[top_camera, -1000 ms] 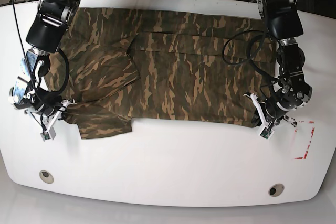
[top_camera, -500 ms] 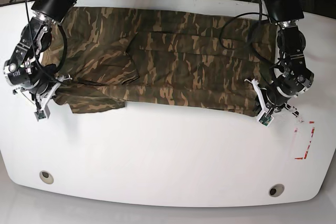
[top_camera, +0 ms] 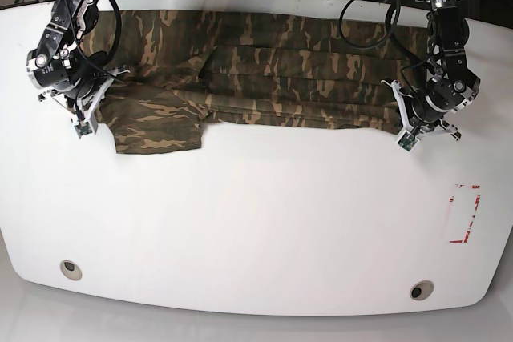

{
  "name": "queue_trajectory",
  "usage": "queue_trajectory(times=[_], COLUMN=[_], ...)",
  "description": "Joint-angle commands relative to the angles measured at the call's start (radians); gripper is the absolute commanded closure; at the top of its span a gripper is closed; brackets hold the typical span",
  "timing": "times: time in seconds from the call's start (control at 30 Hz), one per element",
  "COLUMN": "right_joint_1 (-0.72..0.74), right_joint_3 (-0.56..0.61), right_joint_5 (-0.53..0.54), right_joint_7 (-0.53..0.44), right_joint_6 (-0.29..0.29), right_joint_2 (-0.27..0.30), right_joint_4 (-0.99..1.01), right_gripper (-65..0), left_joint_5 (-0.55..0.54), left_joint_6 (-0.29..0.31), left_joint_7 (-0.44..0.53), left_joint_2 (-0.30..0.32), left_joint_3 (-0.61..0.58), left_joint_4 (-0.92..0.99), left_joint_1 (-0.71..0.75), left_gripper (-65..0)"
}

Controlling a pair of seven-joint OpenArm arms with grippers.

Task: Layout the t-shirt on the table in an organized manner, then fold the t-shirt properly
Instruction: 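Lift the grasped edge and fold it toward the robot's base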

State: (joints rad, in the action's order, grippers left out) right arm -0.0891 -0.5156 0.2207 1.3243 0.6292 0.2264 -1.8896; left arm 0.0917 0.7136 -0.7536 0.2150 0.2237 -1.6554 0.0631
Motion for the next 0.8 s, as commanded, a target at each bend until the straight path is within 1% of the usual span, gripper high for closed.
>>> queue_trajectory(times=[0.0, 0.03, 0.07, 0.17, 0.2, 0.23, 0.3, 0.37, 0.43, 0.6, 0.7, 0.77], right_joint_1=[-0.028, -0.041, -0.047, -0.061, -0.062, -0.062, -0.061, -0.054, -0.045, 0.025, 0.084, 0.137], right_joint_3=[-0.007, -0.007, -0.007, -0.007, -0.007, -0.007, -0.007, -0.008, -0.008, -0.008, -0.011, -0.019], right_joint_5=[-0.019, -0.025, -0.025, -0.025, -0.025, -0.025, -0.024, -0.02, -0.02, -0.019, -0.019, -0.019], right_joint_7=[-0.019, -0.032, -0.038, -0.052, -0.053, -0.053, -0.053, -0.053, -0.056, -0.056, -0.058, -0.058], right_joint_6=[-0.002, -0.006, -0.007, -0.007, -0.007, -0.007, -0.007, -0.007, -0.007, -0.007, -0.004, -0.001], right_joint_2=[-0.005, -0.014, -0.015, -0.019, -0.015, -0.014, -0.011, 0.0, 0.018, 0.028, 0.024, 0.012], right_joint_4=[-0.018, -0.018, -0.018, -0.018, -0.021, -0.023, -0.024, -0.032, -0.051, -0.064, -0.054, -0.015], right_gripper=[-9.4, -14.7, -17.8, -30.2, -36.3, -40.6, -48.0, -53.0, -54.7, -54.7, -54.7, -54.7], left_joint_5=[0.015, 0.015, 0.016, 0.018, 0.019, 0.019, 0.019, 0.021, 0.021, 0.039, 0.039, 0.039], left_joint_6=[-0.015, -0.015, -0.015, -0.015, -0.015, -0.015, -0.015, -0.015, -0.015, -0.015, -0.015, -0.015], left_joint_7=[-0.004, -0.004, -0.004, -0.004, -0.004, -0.004, -0.004, -0.004, -0.004, -0.004, -0.004, -0.004], left_joint_2=[0.016, 0.016, 0.016, 0.016, 0.016, 0.016, 0.017, 0.019, 0.034, 0.051, 0.059, 0.082], left_joint_3=[0.007, 0.007, 0.007, 0.007, 0.007, 0.007, 0.007, 0.007, 0.006, 0.001, 0.001, 0.003], left_joint_4=[-0.021, -0.021, -0.021, -0.021, -0.021, -0.021, -0.021, -0.021, -0.022, -0.022, -0.022, -0.025], left_joint_1=[0.008, 0.022, 0.027, 0.04, 0.042, 0.045, 0.05, 0.05, 0.05, 0.027, -0.004, -0.029], left_gripper=[-5.1, -8.6, -10.9, -22.7, -30.2, -35.7, -44.6, -51.2, -52.3, -52.3, -52.3, -52.3])
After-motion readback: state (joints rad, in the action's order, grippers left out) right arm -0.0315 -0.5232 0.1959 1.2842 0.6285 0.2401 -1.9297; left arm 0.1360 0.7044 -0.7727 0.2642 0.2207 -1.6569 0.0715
